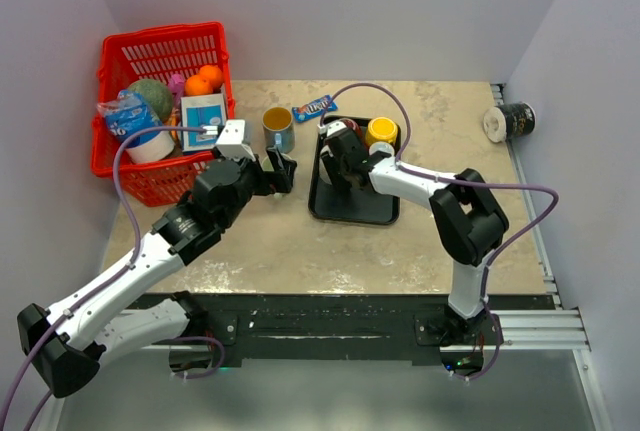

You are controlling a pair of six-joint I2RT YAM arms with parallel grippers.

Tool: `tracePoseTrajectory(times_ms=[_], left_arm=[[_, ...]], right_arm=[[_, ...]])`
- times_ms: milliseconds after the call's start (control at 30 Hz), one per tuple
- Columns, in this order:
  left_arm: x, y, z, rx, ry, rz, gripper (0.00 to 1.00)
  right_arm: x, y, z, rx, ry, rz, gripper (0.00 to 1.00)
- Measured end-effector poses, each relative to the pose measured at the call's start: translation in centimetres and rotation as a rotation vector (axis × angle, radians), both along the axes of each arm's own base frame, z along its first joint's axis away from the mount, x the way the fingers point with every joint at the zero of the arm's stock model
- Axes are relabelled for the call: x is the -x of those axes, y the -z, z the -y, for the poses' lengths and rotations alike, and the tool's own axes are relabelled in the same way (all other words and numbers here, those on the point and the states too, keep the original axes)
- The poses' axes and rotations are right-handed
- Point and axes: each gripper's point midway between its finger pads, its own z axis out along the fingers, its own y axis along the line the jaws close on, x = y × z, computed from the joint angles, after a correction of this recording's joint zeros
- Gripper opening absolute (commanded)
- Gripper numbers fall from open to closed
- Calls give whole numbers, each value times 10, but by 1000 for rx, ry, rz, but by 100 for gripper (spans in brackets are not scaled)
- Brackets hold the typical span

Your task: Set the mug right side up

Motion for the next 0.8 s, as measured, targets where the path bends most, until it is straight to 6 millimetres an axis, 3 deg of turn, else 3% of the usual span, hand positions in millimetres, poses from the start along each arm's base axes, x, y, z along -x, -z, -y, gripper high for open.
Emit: tracePoseTrajectory(times_ms=[67,100,167,200,633,800], left_arm=[[1,-1,-1,2,0,2,99],[1,-2,-1,3,0,3,99],[2,-3,-1,6,0,6,99],[2,-3,-2,7,1,7,99],[3,-4,0,10,13,7,99],[4,-4,2,13,23,7,99]], right_arm=[[-1,4,2,15,5,-2,31],[-1,5,3,21,7,-2,16],[-2,7,7,38,10,-2,2],[-2,7,7,40,13,-3,0],[2,5,5,14,16,-25,0],[12,-16,-1,-52,7,-40,0]])
